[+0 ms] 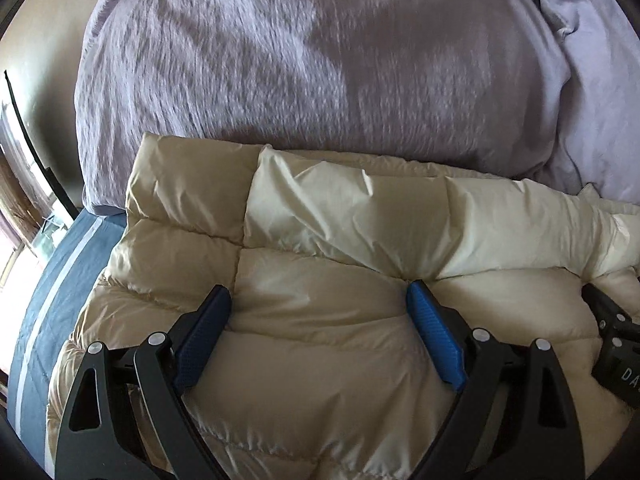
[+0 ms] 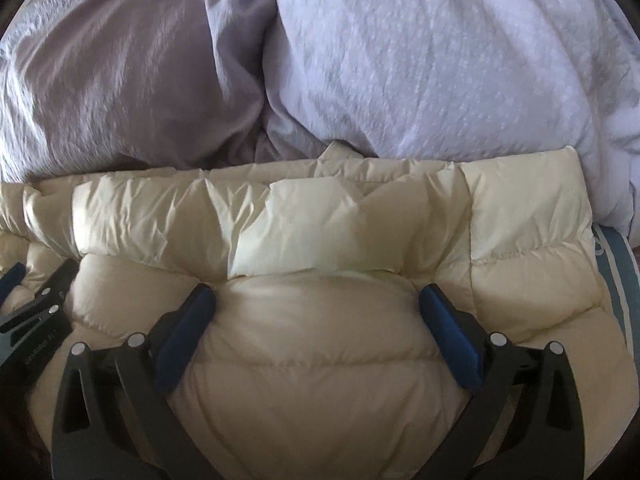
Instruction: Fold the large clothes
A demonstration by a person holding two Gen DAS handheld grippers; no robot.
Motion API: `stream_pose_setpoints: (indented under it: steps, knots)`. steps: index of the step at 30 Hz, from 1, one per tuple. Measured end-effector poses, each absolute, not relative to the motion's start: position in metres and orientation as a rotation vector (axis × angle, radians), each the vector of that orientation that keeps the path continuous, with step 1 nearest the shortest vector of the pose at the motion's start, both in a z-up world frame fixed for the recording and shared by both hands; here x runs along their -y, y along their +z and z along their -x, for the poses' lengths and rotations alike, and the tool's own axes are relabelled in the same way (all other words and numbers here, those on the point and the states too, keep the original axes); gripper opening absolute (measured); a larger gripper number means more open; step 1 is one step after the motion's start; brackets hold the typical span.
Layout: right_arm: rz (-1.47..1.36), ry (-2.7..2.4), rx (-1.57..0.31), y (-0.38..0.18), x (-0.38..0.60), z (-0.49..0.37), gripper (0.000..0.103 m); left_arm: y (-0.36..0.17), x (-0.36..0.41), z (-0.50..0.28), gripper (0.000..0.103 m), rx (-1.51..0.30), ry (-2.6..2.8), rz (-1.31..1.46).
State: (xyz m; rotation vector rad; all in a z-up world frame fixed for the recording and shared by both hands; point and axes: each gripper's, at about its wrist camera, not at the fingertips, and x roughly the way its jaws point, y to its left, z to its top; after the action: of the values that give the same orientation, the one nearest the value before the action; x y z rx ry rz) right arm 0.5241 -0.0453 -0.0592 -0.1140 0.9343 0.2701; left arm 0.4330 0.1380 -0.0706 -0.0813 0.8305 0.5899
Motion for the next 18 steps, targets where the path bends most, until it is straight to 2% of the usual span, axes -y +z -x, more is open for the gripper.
stream_pose_setpoints:
  steps: [10,18]
  knots:
    - [0.135,0.249,-0.949,-0.07,0.027,-0.537,0.101,-0.074,-0.137,-0.448,0.093,-0.871,0.614,0.082]
    - [0.02,0.295,-0.853,-0.025,0.053,-0.511,0.101,-0.044,-0.118,-0.42,0.092,-0.803,0.582,0.134]
